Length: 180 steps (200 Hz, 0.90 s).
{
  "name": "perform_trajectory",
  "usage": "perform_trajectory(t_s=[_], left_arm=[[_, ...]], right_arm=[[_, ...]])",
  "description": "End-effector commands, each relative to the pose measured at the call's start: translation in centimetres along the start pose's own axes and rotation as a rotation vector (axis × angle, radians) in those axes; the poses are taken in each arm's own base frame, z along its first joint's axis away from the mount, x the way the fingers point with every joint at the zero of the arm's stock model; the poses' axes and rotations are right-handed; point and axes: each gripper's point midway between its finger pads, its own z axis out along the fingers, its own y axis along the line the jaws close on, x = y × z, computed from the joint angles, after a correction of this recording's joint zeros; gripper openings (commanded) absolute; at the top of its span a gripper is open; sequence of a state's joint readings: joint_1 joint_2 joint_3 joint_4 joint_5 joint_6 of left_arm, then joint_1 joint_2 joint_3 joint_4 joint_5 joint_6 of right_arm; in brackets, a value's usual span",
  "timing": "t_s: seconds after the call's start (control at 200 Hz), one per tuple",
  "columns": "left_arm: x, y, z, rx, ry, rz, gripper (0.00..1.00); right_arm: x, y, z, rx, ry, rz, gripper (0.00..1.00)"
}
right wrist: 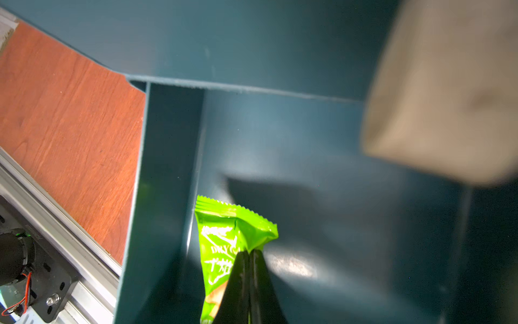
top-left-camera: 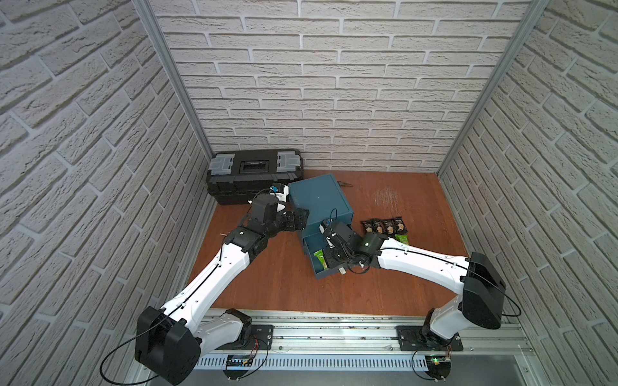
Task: Take the cookies out of the drawer
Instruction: Pick up the cookie from the drawer.
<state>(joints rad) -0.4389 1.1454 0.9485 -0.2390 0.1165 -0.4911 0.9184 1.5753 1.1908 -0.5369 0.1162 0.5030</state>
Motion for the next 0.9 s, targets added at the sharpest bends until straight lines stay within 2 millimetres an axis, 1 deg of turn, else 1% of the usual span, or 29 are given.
perform_trajectory(t_s=[0.0, 0.395, 0.53, 0.77, 0.85, 0.895], left_arm=[[-2.4, -0.6, -1.4, 0.008, -0.069, 0.015, 0.99], [-3.3, -0.8, -2.4, 0.003, -0.102, 0.022, 0.98], [-3.3, -0.6, -3.0, -0.008, -0.11, 0.024, 0.98], [-2.9, 0.6, -5.1, -0.08, -0.128, 0.048, 0.99], [-3.0, 0.5, -5.8, -0.081, -0.128, 0.05, 0.99], [-3.1, 0.1, -6.2, -0.062, -0.136, 0.056, 0.99]], right_arm=[[-1.9, -0.1, -2.3, 0.012, -0.072, -0.011, 0.02], [-3.2, -0.8, -5.2, 0.05, -0.106, -0.047, 0.02], [-3.7, -0.6, -6.2, 0.035, -0.127, -0.06, 0.02], [-4.4, -0.8, -9.1, 0.018, -0.165, -0.065, 0.02], [-4.5, -1.3, -10.1, 0.021, -0.178, -0.064, 0.02], [-4.5, -1.7, -10.6, 0.023, -0.188, -0.054, 0.02]])
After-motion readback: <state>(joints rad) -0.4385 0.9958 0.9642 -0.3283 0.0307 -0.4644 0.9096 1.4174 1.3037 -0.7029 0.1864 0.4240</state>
